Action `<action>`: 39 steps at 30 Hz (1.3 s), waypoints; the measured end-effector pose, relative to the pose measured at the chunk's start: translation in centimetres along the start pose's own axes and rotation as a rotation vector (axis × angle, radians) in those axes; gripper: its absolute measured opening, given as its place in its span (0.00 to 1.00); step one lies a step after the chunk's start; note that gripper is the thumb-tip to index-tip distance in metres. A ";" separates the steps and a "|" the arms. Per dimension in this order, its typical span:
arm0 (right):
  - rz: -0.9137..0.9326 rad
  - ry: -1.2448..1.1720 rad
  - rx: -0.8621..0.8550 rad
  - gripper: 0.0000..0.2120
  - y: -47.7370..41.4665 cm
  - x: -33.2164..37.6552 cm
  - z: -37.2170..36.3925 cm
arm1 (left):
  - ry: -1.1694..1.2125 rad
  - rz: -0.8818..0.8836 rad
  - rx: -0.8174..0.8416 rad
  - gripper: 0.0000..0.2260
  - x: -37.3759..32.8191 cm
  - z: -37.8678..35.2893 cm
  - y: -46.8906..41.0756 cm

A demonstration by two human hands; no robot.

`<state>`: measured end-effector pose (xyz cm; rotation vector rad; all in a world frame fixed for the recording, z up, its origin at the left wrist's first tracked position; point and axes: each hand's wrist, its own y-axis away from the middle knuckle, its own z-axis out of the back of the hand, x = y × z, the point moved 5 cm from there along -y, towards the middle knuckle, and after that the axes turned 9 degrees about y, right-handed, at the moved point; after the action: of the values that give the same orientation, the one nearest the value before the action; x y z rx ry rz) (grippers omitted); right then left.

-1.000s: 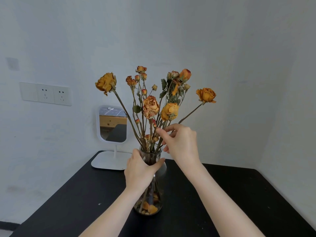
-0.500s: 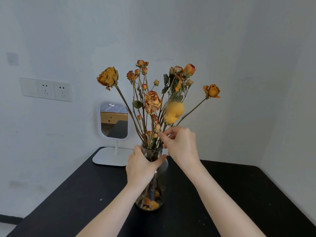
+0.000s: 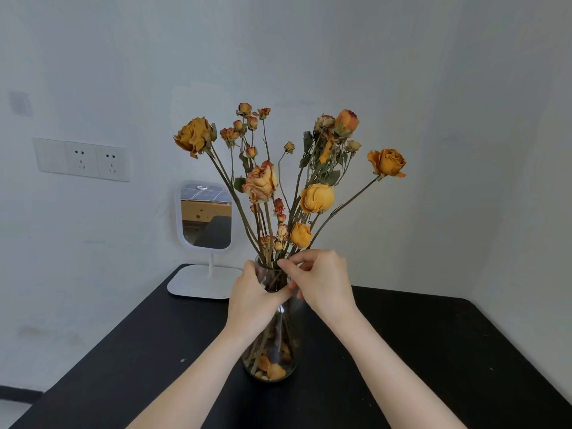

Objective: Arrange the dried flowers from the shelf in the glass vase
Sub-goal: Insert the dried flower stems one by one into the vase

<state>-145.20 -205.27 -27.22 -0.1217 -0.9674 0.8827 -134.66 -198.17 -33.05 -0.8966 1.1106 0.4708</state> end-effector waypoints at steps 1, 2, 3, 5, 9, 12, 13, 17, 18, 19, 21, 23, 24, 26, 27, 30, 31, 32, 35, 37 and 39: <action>0.009 -0.007 -0.007 0.06 0.2 0.0 0.0 | 0.012 -0.007 0.015 0.23 0.0 0.0 0.0; 0.017 -0.011 -0.018 0.06 0.3 -0.1 0.1 | 0.021 -0.012 0.028 0.22 0.1 0.0 0.0; 0.025 -0.012 -0.032 0.07 0.5 -0.2 0.2 | 0.028 -0.016 0.036 0.20 0.1 0.0 -0.1; 0.038 -0.014 -0.055 0.06 0.6 -0.3 0.3 | 0.031 -0.023 0.048 0.19 0.1 0.0 -0.1; 0.050 -0.034 -0.087 0.05 0.6 -0.3 0.2 | 0.043 -0.035 0.059 0.20 0.0 -0.1 -0.1; 0.060 -0.003 -0.077 0.07 0.7 -0.2 -0.1 | 0.043 -0.035 0.067 0.20 0.0 -0.1 -0.2; 0.059 0.001 -0.073 0.07 0.7 -0.2 -0.2 | 0.044 -0.036 0.071 0.21 0.1 -0.1 -0.3; 0.058 -0.020 -0.089 0.10 0.8 0.0 -0.1 | 0.042 -0.032 0.072 0.24 0.1 -0.1 -0.3; 0.059 -0.024 -0.092 0.10 0.8 0.0 -0.1 | 0.040 -0.029 0.070 0.25 0.1 -0.1 -0.3; 0.059 -0.027 -0.093 0.10 0.8 0.0 -0.1 | 0.038 -0.030 0.070 0.25 0.1 -0.1 -0.3; 0.057 -0.030 -0.088 0.10 0.8 0.0 -0.1 | 0.041 -0.035 0.074 0.24 0.1 -0.1 -0.2; 0.054 -0.032 -0.076 0.10 0.9 -0.1 -0.2 | 0.038 -0.039 0.071 0.21 0.0 -0.1 -0.2; 0.052 -0.043 -0.071 0.10 1.0 -0.1 -0.2 | 0.035 -0.040 0.071 0.20 0.0 -0.1 -0.2; 0.053 -0.078 -0.075 0.10 1.3 -0.3 0.0 | 0.033 -0.035 0.095 0.18 -0.3 -0.1 -0.2; 0.060 -0.093 -0.085 0.09 1.6 -0.5 0.2 | 0.038 -0.033 0.120 0.16 -0.5 0.0 -0.3; 0.060 -0.120 -0.115 0.06 2.3 -1.4 1.1 | 0.068 0.011 0.161 0.23 -0.4 1.3 -0.2; 0.044 -0.121 -0.115 0.07 2.3 -1.8 1.5 | 0.067 0.047 0.130 0.28 -0.3 2.3 -0.2; 0.020 -0.119 -0.100 0.09 2.1 -2.3 1.9 | 0.061 0.065 0.092 0.30 -0.1 3.2 -0.2; -0.061 -0.118 0.070 0.21 0.6 -2.9 2.2 | 0.024 0.036 0.047 0.20 -1.0 5.1 -0.3; -0.104 -0.124 0.225 0.29 -0.7 -2.8 1.7 | 0.001 0.018 0.085 0.16 -2.2 5.3 -0.8; -0.144 -0.196 0.353 0.33 -1.8 -2.2 1.0 | -0.024 0.014 0.186 0.14 -3.3 4.8 -1.4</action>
<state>-145.45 -208.26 -27.22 0.3372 -0.9735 0.9303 -132.25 -194.75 -28.71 -0.7193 1.1202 0.3822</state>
